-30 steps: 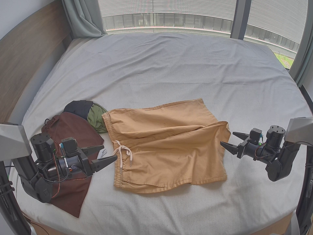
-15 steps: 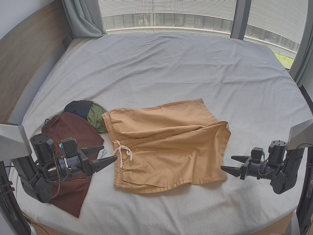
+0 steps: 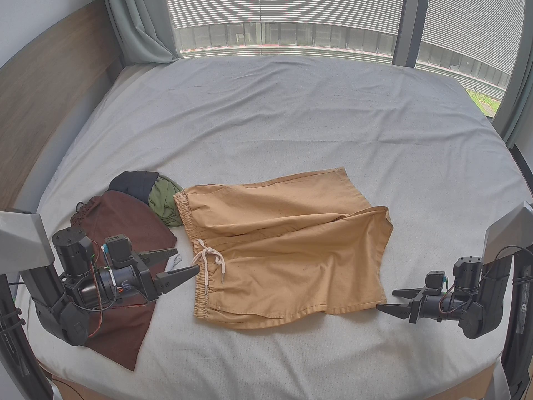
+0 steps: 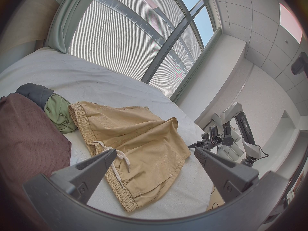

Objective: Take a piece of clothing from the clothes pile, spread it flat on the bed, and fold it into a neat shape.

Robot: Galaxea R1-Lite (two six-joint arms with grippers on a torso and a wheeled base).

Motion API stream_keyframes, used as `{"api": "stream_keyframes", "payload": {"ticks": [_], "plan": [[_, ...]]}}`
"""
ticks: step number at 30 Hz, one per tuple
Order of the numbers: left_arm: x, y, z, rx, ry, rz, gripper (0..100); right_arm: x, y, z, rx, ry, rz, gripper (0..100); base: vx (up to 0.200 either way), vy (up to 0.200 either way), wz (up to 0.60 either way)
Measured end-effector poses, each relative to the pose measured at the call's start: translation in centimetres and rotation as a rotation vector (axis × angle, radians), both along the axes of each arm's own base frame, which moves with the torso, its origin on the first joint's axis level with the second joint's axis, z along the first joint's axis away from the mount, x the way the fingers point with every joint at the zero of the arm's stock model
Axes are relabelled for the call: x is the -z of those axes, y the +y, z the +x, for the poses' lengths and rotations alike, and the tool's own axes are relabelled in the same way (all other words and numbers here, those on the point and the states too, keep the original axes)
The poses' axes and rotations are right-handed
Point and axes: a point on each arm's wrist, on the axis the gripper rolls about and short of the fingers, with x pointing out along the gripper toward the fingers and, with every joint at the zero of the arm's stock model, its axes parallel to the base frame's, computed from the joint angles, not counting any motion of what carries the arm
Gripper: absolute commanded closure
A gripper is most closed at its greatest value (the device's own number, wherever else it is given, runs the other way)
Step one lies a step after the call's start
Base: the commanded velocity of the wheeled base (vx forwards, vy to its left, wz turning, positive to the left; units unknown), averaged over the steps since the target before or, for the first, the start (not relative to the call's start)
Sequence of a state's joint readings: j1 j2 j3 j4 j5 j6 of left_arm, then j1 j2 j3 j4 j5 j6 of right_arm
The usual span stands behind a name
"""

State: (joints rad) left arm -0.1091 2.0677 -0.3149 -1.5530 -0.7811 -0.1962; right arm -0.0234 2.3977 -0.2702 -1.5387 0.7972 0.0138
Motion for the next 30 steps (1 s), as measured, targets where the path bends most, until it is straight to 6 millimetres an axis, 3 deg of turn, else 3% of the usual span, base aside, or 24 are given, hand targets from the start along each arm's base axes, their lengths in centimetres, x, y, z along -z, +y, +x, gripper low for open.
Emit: {"api": "stream_keyframes", "payload": {"ticks": [16, 30], "plan": [[0.0, 0.1, 0.0, -0.003, -0.001, 0.0, 0, 1.8, 2.0, -0.2, -0.012, 0.173, 0.095, 0, 0.0, 0.0, 0.0], [0.0, 0.0, 0.1, -0.002, -0.002, 0.0, 0, 0.1, 2.4, 0.1, -0.027, 0.155, 0.136, 0, 0.0, 0.0, 0.0]]}}
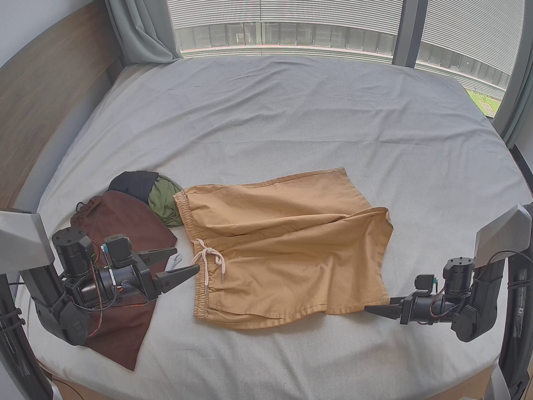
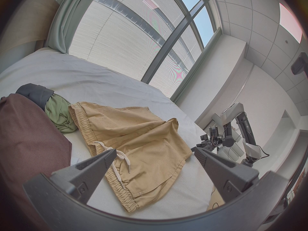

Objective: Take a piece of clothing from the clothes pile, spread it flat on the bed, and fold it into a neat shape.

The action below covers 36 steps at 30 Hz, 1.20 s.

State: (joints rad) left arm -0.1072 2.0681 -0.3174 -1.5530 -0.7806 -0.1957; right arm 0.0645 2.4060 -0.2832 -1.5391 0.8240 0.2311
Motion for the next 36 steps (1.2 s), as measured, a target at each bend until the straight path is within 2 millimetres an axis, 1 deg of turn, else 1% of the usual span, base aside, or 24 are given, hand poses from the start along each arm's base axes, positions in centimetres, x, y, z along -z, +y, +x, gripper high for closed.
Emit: {"api": "stream_keyframes", "payload": {"ticks": [5, 10, 23, 24, 36], "plan": [[0.1, 0.0, 0.0, 0.001, 0.004, 0.001, 0, -1.3, -0.5, 0.0, 0.01, -0.025, 0.025, 0, 0.0, 0.0, 0.0], [0.3, 0.0, 0.1, 0.001, 0.01, 0.002, 0, -2.2, -0.9, 0.0, 0.013, -0.049, 0.035, 0, 0.0, 0.0, 0.0], [0.4, 0.0, 0.1, 0.001, 0.014, 0.002, 0, -2.4, -1.0, 0.1, 0.016, -0.066, 0.03, 0, 0.0, 0.0, 0.0], [0.4, 0.0, 0.1, 0.001, 0.014, 0.002, 0, -2.3, -1.0, 0.2, 0.016, -0.068, 0.03, 100, 0.0, 0.0, 0.0], [0.5, 0.0, 0.1, 0.001, 0.016, 0.002, 0, -1.9, -1.2, 0.6, 0.026, -0.07, 0.026, 100, 0.0, 0.0, 0.0]]}}
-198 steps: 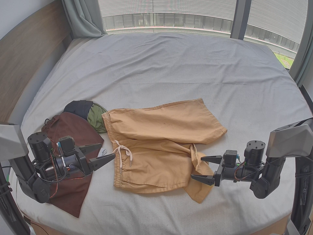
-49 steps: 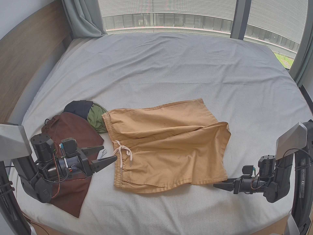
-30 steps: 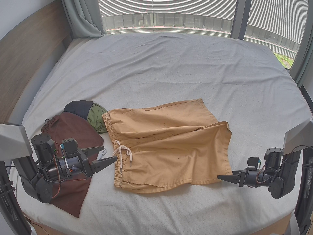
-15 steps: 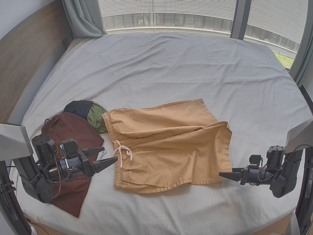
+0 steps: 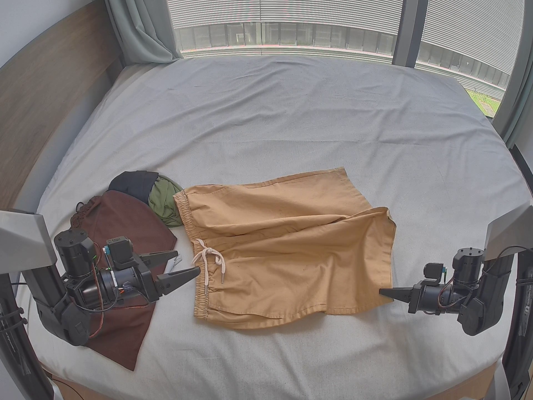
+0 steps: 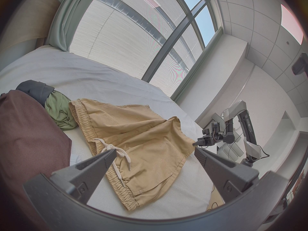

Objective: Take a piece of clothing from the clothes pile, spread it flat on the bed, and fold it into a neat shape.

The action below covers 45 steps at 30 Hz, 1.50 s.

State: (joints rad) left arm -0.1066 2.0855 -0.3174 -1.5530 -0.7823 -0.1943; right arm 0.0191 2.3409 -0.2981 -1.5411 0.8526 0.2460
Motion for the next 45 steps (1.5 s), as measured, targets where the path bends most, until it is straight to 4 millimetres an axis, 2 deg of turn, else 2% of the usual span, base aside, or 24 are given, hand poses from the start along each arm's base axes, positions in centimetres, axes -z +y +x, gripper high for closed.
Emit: {"api": "stream_keyframes", "payload": {"ticks": [16, 25, 45], "plan": [[1.9, 0.5, 0.0, 0.009, 0.075, -0.001, 0, 0.0, -0.1, 0.0, 0.003, -0.006, -0.005, 100, 0.0, 0.0, 0.0], [3.8, 1.0, -0.1, 0.006, 0.154, 0.0, 0, 0.1, 0.0, 0.0, 0.002, -0.006, -0.006, 100, 0.0, 0.0, 0.0], [9.0, 0.6, 1.1, 0.001, 0.288, 0.019, 0, 0.3, -0.1, 0.1, -0.005, -0.019, -0.021, 100, 0.0, 0.0, 0.0]]}}
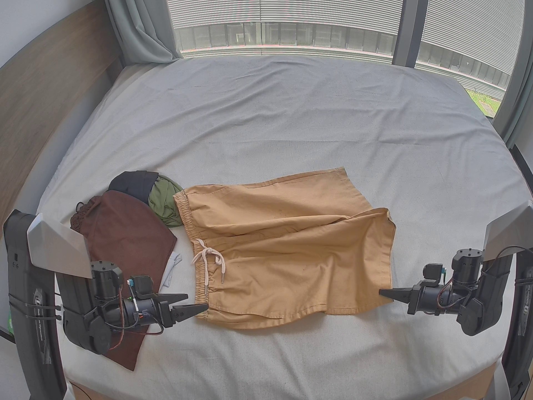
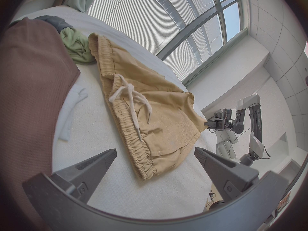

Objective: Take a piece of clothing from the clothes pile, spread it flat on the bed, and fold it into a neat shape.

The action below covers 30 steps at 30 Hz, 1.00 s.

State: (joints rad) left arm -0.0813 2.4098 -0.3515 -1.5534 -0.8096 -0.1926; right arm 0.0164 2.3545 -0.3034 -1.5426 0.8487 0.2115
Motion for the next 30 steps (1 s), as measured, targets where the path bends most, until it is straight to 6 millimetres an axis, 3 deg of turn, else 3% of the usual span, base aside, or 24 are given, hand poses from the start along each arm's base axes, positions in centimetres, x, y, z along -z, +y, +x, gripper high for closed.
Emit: {"api": "stream_keyframes", "payload": {"ticks": [14, 28, 29, 30], "plan": [[2.0, -1.1, 0.0, -0.006, 0.066, 0.016, 0, 0.1, 0.0, 0.0, 0.0, 0.002, 0.0, 100, 0.0, 0.0, 0.0], [2.4, -2.2, 0.4, -0.022, 0.109, -0.009, 0, 0.1, 0.0, 0.0, -0.002, -0.002, -0.002, 100, 0.0, 0.0, 0.0], [2.4, -2.2, 0.5, -0.022, 0.108, -0.009, 100, 0.1, 0.0, 0.0, -0.002, -0.004, -0.004, 100, 0.0, 0.0, 0.0], [2.4, -2.2, 0.5, -0.021, 0.107, -0.009, 100, 0.1, 0.0, 0.0, -0.003, -0.007, -0.006, 100, 0.0, 0.0, 0.0]]}}
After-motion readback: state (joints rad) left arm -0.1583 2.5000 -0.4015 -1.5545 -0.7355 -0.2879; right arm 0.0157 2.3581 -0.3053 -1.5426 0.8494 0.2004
